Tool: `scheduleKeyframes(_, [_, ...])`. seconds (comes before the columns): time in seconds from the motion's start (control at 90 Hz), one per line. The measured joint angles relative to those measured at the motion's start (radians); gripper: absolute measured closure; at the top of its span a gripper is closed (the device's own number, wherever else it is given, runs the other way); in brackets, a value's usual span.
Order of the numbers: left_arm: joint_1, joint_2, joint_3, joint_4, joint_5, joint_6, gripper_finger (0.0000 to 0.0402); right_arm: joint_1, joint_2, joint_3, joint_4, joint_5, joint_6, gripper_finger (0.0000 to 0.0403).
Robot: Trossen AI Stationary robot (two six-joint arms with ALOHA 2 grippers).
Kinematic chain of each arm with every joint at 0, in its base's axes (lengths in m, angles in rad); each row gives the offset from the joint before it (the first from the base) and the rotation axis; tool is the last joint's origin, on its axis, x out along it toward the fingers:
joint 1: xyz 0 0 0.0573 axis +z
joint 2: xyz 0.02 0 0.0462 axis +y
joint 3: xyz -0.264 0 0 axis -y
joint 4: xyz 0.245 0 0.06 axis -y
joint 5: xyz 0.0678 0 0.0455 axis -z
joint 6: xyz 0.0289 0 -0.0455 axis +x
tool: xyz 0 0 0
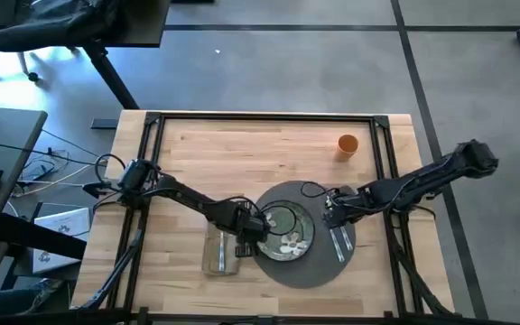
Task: Set table place
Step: Adjust the green plate on the placemat
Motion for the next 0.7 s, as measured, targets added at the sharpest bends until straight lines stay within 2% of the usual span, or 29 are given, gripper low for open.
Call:
scheduleKeyframes(0.133, [0.000, 0.000, 0.000, -0.001, 0.000, 0.000, 0.0328, 0.006, -0.034, 0.062, 0.000, 0.053, -0.088, 0.0252])
scheduleKeyframes(0.244, [0.001, 0.000, 0.000, -0.001, 0.000, -0.001, 0.0328, 0.023, -0.016, 0.075, 0.234, 0.169, -0.255, 0.0252])
scheduleKeyframes(0.311, [0.001, 0.000, 0.000, -0.001, 0.000, -0.001, 0.0328, 0.026, 0.026, 0.073, 0.349, 0.190, -0.316, 0.0252])
scheduleKeyframes(0.489, [0.001, 0.000, 0.000, -0.001, 0.000, -0.016, 0.0328, 0.026, 0.156, 0.069, 0.303, 0.192, -0.240, 0.0252])
scheduleKeyframes(0.7, [0.001, 0.000, 0.000, 0.000, -0.001, -0.027, 0.0328, 0.039, 0.258, 0.070, 0.361, 0.151, -0.224, 0.0252])
